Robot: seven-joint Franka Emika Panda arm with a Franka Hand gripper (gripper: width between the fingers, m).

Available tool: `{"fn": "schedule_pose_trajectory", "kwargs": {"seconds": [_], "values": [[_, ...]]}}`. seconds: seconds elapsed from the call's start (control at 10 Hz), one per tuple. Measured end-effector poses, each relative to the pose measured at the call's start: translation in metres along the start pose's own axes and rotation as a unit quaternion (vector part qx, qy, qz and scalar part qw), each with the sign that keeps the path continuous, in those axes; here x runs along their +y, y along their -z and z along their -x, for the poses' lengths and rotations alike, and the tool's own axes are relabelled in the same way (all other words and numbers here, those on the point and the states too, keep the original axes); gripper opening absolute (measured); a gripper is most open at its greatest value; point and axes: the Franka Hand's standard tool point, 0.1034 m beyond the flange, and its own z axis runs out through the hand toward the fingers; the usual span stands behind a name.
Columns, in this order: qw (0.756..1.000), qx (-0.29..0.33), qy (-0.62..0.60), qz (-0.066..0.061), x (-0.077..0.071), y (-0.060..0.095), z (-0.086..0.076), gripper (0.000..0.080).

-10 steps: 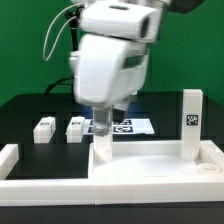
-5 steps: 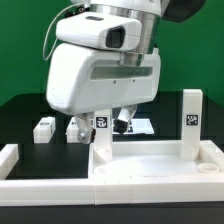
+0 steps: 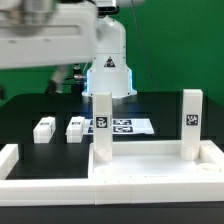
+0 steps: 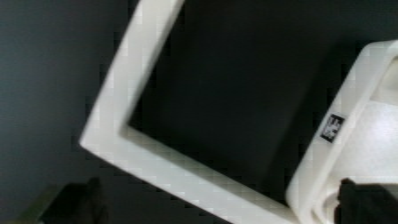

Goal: Assemble desk

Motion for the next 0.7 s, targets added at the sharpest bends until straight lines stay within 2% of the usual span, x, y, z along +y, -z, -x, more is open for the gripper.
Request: {"fn": "schedule_pose_trajectory", "kwargs": {"seconds": [0.1, 0.4, 0.5, 0.6, 0.7], "values": [[0.998, -0.014, -0.067, -0.009, 0.006, -0.005, 0.015, 0.0649], [0.987, -0.015, -0.157, -0.008, 0.002, -0.008, 0.011, 0.0649], [0.981, -0.014, -0.194, -0.017, -0.001, -0.012, 0.011, 0.0649], [0.964, -0.014, -0.261, -0.043, -0.008, -0.031, 0.017, 0.0649], [0.952, -0.019, -0.300, -0.046, -0.016, -0.049, 0.025, 0.0649]]}}
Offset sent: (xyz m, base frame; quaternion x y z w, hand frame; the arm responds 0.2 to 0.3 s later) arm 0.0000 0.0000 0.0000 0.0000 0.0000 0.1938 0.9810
